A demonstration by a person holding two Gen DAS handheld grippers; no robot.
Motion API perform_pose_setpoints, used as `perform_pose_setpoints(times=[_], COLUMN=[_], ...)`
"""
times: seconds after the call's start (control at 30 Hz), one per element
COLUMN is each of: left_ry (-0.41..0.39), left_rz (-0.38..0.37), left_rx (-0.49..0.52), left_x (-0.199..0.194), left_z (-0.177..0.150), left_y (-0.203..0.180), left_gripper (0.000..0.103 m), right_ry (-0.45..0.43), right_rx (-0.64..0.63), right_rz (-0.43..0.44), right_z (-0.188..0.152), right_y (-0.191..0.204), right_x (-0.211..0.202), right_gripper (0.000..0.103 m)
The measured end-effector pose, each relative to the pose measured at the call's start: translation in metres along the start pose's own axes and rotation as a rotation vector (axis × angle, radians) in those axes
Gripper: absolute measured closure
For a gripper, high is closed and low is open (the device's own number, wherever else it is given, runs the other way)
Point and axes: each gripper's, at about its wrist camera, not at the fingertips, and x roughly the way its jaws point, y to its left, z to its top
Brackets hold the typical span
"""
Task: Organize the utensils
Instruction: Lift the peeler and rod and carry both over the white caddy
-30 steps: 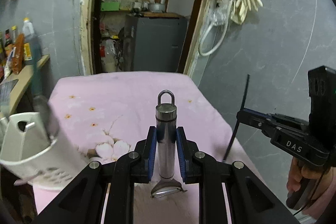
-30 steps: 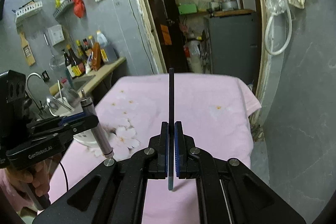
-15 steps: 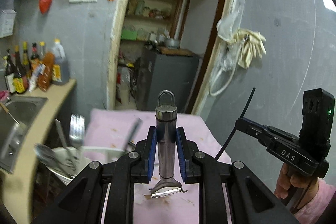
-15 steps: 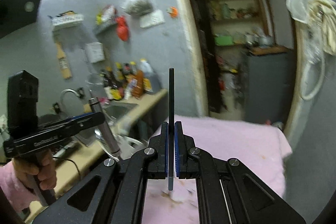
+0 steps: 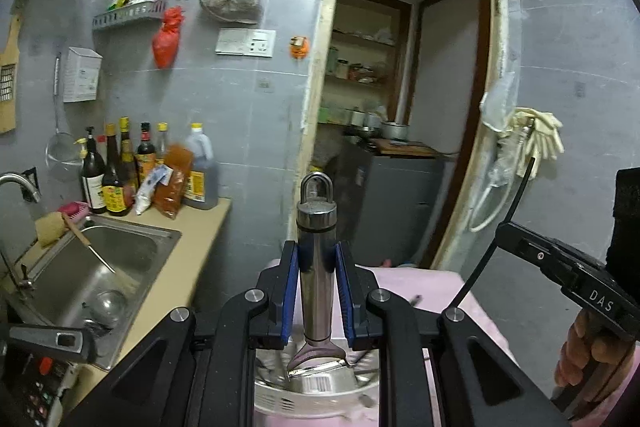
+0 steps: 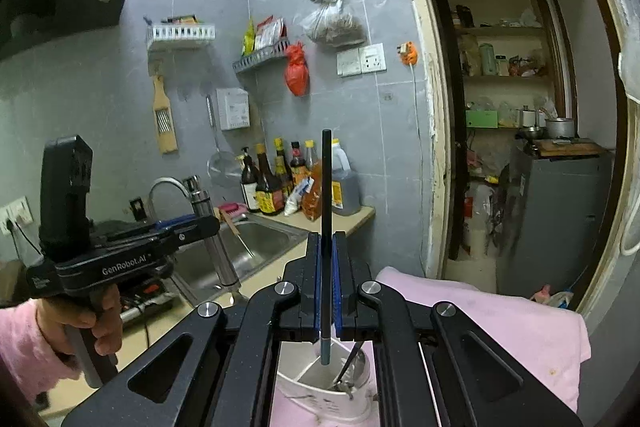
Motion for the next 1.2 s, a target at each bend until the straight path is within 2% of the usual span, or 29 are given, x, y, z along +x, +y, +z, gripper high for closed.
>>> perform_pose_setpoints(times=[0.17,0.4,0.57,0.93,1.07,1.2], left_ry=[0.030,0.063,0.079,0.078,0.078,0.092], left_rz=[0.019,0.056,0.072,0.198,0.219,0.255], left_rx=[-0.033,-0.074,-0.053,0.006,-0.024,-0.105], left_x=[0.026,0.050,0.051,0.049,0.046,0.043], left_z=[-0.012,-0.032,-0.030,-0.031,-0.029,-0.024], left_y=[0.015,0.032,0.030,0.004,0.007,0.012], left_gripper=[0.085,0.085,0.085,0.085,0.085,0.085], right_ry=[0.055,0.091,0.095,0.125,0.124,0.121], right_rx=[-0.001,0.016,0.020,0.003,0.010,0.021], right_rz=[-0.036,-0.058,-0.064,-0.065,-0.067,-0.069], right_z=[-0.017,-0.033,-0.035,-0.045,-0.048,-0.049], right_y=[-0.001,-0.009,-0.011,-0.001,-0.002,-0.004], right_x=[0.028,0.043,0.050,0.061,0.059,0.061], right_gripper=[0.098,0.098,0.098,0.098,0.098,0.098])
